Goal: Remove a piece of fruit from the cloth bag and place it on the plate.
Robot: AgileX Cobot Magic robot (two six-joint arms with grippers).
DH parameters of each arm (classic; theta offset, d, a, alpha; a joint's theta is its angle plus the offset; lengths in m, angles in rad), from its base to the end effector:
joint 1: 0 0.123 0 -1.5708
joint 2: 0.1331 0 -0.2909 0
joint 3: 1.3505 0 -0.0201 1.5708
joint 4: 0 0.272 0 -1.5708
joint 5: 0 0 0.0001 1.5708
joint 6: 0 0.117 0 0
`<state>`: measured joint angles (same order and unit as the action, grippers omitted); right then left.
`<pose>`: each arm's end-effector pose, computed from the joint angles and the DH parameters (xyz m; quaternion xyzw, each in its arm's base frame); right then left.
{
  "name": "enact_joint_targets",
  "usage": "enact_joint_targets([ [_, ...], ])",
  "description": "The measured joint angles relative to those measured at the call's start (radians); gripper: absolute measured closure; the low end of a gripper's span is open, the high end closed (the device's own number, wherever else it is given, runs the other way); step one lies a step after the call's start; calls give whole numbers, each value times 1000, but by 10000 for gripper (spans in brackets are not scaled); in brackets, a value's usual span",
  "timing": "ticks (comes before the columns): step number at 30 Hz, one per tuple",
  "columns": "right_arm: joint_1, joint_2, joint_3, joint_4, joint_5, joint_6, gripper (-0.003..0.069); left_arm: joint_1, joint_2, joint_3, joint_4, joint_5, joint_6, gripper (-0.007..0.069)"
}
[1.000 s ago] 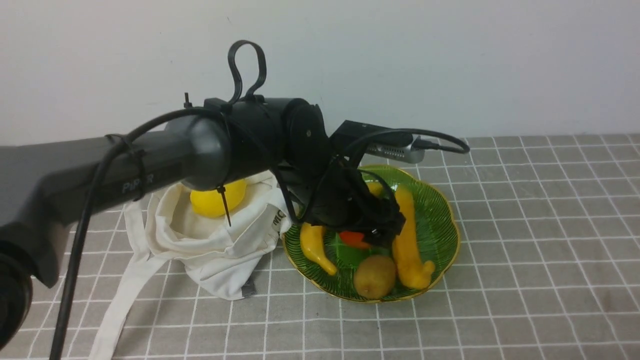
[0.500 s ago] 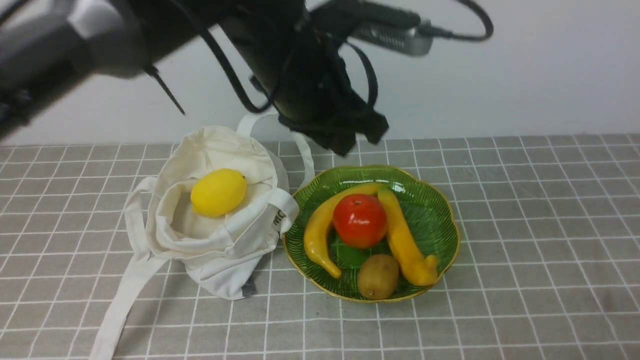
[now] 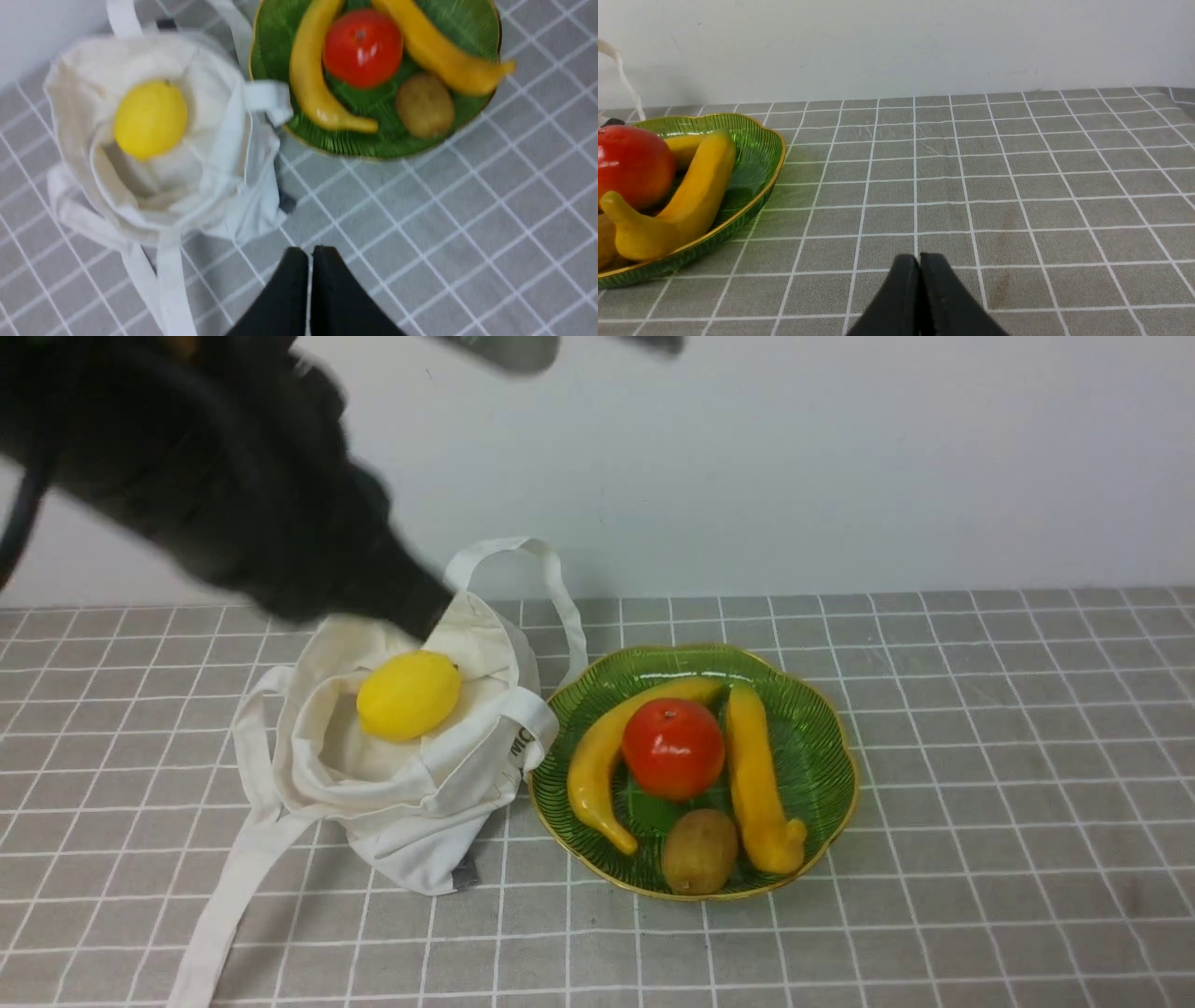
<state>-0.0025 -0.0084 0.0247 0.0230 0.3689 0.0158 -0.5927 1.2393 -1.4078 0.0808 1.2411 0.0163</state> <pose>0.0931 0.0007 0.1641 0.0135 0.8041 0.0137 0.5942 0.2250 -0.1407 0.3992 0.2883 0.9122 -0.0432 0.2879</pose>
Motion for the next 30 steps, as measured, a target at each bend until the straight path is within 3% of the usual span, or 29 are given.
enact_joint_targets([
  [4, 0, 0, 0, 0, 0, 0, 674, 0, -210, 279, -42, -140, -16, 632],
  [13, 0, 0, 0, 0, 0, 0, 674, 0, -720, 920, -172, -753, -31, 632],
  [20, 0, 0, 0, 0, 0, 0, 674, 0, -899, 1108, -177, -828, -31, 632],
  [30, 0, 0, 0, 0, 0, 0, 674, 0, -924, 1150, -126, -781, -31, 632],
])
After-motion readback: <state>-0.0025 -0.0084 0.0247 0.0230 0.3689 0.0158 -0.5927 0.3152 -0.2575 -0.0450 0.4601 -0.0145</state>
